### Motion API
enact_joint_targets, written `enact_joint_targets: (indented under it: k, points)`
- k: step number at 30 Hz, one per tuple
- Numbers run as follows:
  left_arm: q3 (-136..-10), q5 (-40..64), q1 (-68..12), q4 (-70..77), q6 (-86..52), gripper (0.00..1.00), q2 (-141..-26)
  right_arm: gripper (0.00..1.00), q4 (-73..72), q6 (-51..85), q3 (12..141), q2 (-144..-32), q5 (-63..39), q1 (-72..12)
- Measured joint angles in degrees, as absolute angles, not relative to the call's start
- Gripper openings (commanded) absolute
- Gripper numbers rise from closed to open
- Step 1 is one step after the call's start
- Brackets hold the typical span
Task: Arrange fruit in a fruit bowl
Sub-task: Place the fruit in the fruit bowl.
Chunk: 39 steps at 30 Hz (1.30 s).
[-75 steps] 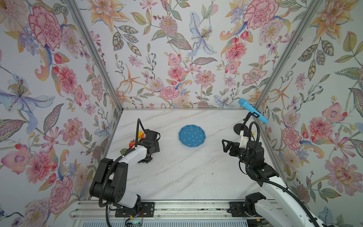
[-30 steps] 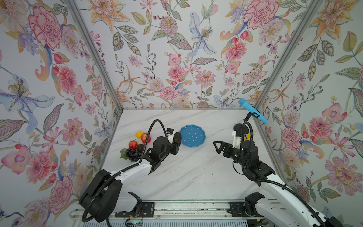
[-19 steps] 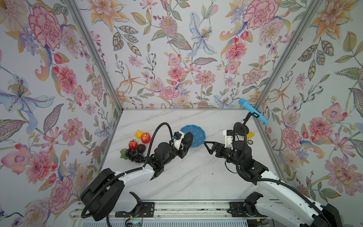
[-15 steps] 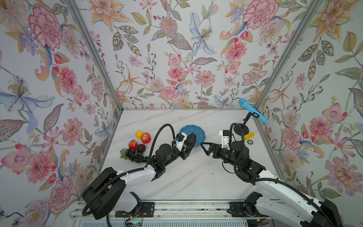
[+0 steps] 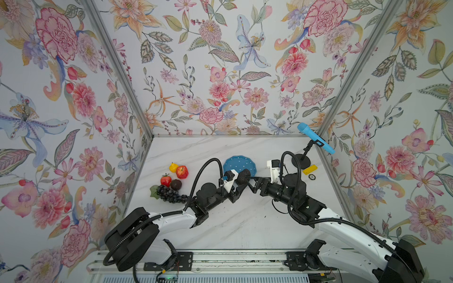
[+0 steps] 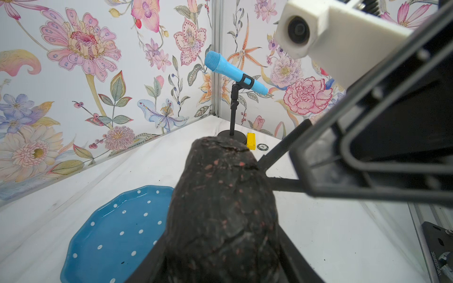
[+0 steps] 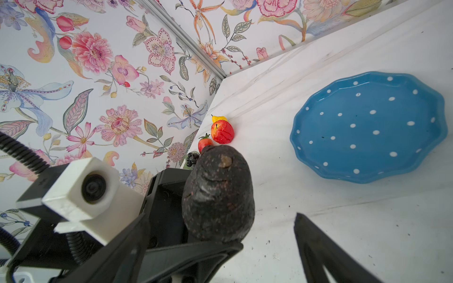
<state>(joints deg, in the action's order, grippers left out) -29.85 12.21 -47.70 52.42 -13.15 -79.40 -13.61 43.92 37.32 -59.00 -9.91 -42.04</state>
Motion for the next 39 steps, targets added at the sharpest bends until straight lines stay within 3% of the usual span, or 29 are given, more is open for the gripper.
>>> enact_joint_targets:
  k: [22,32,35,39]
  points:
    - [-27.4,13.3,-48.9,57.4,-10.8,0.55,-79.4,0.68,-12.2,42.3,40.4,-63.4,-9.5,-45.4]
    - [-27.4,13.1,-49.1,58.4,-10.3,0.57,-79.4,0.53,-12.2,42.0,40.4,-63.5,-9.5,-45.7]
    - [-27.4,13.1,-49.2,58.4,-10.2,0.64,-79.4,0.52,-12.2,41.8,40.4,-63.5,-9.4,-45.7]
    - [-27.4,12.5,-49.3,58.3,-9.7,0.88,-79.4,0.52,-11.6,41.8,40.4,-63.5,-9.1,-45.7]
